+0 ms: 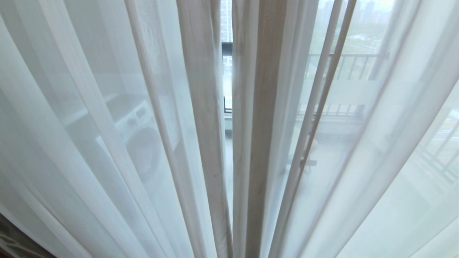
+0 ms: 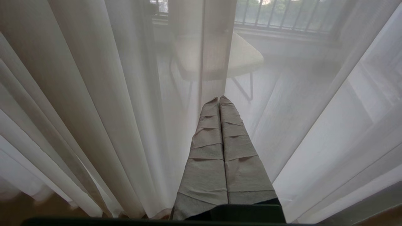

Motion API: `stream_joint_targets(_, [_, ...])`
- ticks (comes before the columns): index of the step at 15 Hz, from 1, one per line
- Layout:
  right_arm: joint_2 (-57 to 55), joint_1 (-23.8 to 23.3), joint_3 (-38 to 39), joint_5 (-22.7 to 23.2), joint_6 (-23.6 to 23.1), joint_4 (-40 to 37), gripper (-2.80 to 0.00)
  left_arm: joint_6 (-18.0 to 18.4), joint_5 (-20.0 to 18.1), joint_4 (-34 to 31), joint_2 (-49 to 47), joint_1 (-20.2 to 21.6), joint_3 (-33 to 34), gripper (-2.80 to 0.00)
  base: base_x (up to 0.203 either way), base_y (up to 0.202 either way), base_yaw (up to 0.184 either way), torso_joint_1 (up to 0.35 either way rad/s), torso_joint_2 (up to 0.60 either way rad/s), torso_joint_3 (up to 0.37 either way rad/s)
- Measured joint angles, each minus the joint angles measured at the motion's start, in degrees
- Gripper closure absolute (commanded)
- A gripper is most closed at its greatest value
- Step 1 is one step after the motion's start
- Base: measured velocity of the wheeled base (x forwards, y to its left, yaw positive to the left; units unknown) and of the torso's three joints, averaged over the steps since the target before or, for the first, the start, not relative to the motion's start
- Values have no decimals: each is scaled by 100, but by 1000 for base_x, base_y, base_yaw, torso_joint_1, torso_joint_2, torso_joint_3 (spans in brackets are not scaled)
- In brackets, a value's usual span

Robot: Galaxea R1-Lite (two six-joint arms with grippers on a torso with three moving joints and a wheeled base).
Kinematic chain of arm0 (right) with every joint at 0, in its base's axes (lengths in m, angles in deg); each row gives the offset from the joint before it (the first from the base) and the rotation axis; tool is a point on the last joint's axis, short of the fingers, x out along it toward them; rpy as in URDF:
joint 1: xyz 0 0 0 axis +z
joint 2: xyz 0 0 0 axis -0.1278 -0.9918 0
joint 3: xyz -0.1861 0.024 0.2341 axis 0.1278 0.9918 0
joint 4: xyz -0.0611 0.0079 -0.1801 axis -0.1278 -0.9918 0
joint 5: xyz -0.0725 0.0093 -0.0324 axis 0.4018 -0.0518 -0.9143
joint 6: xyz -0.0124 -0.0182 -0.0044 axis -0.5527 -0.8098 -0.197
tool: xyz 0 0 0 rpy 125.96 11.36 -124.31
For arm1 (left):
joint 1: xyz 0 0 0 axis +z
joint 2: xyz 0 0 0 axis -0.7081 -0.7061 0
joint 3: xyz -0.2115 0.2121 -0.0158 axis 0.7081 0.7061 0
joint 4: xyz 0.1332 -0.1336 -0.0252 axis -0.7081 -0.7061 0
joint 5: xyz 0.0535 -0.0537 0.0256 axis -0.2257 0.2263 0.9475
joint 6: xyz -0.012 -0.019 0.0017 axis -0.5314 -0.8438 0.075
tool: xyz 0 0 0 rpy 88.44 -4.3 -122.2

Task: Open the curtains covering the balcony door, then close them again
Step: Pull the outer curtains open on both sides

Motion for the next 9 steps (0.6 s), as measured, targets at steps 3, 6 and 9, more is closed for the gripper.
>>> stream_joint_targets(3, [0, 0, 0, 0, -5, -3, 0, 0, 0, 0, 0, 0, 0, 0, 0, 0, 0, 0, 0, 0])
stream_joint_targets(6, [0, 0, 0, 1, -3, -3, 0, 0, -2, 0, 0, 0, 0, 0, 0, 0, 0, 0, 0, 0])
stream_joint_targets(9, [0, 0, 0, 1, -5, -4, 0, 0, -2, 2, 0, 0, 0, 0, 0, 0, 0, 0, 0, 0])
